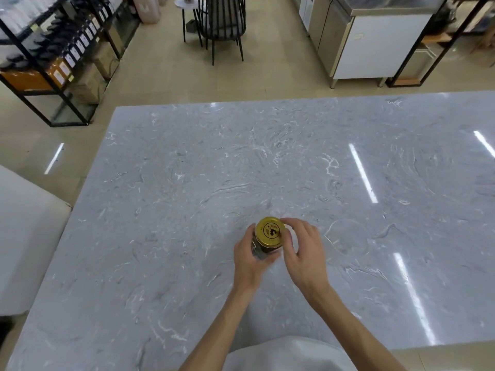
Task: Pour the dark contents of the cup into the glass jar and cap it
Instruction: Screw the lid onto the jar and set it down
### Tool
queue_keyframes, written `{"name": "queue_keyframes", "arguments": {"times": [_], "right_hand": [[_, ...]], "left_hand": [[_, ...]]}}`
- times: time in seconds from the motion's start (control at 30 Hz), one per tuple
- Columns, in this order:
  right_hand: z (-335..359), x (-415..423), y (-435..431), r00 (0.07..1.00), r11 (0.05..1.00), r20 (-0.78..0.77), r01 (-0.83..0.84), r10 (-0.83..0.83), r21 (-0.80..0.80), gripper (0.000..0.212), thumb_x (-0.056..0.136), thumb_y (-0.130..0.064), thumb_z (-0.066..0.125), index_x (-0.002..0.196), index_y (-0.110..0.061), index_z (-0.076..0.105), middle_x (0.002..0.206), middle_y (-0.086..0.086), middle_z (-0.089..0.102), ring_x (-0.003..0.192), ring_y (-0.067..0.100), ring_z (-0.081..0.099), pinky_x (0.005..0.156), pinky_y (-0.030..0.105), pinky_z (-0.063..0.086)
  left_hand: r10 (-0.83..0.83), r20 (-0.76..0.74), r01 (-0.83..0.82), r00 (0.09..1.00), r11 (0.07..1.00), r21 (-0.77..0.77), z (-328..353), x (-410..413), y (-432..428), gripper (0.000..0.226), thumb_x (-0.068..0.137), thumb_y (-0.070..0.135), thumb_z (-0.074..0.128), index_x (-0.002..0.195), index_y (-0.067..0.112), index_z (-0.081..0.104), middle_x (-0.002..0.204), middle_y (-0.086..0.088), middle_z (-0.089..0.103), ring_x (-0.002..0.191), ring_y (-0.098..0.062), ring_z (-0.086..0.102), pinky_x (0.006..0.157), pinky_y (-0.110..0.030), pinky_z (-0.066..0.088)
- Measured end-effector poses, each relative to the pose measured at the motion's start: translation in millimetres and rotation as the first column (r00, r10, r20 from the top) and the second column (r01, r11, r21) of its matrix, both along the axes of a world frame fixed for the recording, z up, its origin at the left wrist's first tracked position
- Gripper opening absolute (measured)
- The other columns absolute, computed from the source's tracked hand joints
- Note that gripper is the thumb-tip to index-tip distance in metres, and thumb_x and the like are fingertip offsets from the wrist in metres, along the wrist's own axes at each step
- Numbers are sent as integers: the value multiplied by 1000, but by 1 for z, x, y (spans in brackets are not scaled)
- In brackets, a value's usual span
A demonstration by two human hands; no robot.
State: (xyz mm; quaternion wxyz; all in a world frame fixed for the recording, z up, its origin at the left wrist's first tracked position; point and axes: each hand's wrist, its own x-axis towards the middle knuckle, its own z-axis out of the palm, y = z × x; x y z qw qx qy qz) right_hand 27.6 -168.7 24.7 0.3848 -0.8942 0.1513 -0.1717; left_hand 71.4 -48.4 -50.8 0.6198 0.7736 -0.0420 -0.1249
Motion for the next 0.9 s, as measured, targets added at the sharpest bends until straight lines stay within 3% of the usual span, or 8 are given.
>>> {"name": "queue_keyframes", "arguments": {"times": [0.1,0.2,0.27,0.43,0.53,0.63,0.77,0.9], "right_hand": [[-1,-24,0,976,965,-210,108,-57,240,38,101,-40,46,136,-27,52,130,-6,58,115,13,57,95,41,51],[3,-29,-4,946,905,-283,-25,159,425,53,99,-45,48,149,-27,38,145,-6,50,131,14,48,109,39,41],[4,-24,-10,913,906,-297,-150,281,396,58,100,-44,46,153,-24,31,155,-8,38,144,10,30,119,35,25],[7,-26,-59,952,971,-198,-239,235,2,54,99,-29,57,150,-21,40,159,2,33,152,17,7,122,46,19],[1,-38,-108,940,938,-325,-199,101,-285,82,89,-39,69,156,-26,23,164,11,18,152,35,-3,120,55,8],[-11,-45,-144,857,934,-509,-242,79,-263,102,83,-52,69,156,-30,2,165,14,5,152,37,1,120,52,13],[-20,-32,-166,858,906,-497,-307,132,-290,107,76,-51,78,156,-10,20,157,16,34,138,37,41,110,48,38],[-23,7,-180,858,896,-481,-346,182,-278,104,76,-50,78,155,-8,24,157,13,35,138,34,41,112,46,37]], "left_hand": [[115,-127,-119,985,993,-26,11,-28,-16,94,78,26,93,152,17,37,135,-9,66,121,-24,68,101,-51,56],[81,-168,-82,982,997,1,17,-58,-26,120,77,23,92,149,62,4,145,1,48,120,18,53,92,-9,52],[52,-113,-36,992,989,144,25,-69,-23,127,78,28,91,153,55,-8,153,-2,27,118,30,36,90,3,38],[-42,68,7,997,897,442,34,-57,-18,105,87,29,84,162,38,12,173,-5,4,156,-26,19,117,-36,35],[-125,-7,120,992,931,346,33,-48,-19,100,91,15,80,156,46,10,168,-6,19,156,-24,21,124,-36,30],[-204,-44,206,978,906,370,32,-34,-17,105,92,5,76,147,58,5,168,-7,6,158,-24,13,124,-36,29],[-334,-42,316,942,834,453,31,-4,-16,106,92,-5,71,150,52,4,164,-5,7,156,-21,14,119,-22,22],[-390,-34,339,920,750,567,32,33,-28,107,91,-7,71,164,33,3,159,-1,14,151,-20,22,112,-16,21]]}}
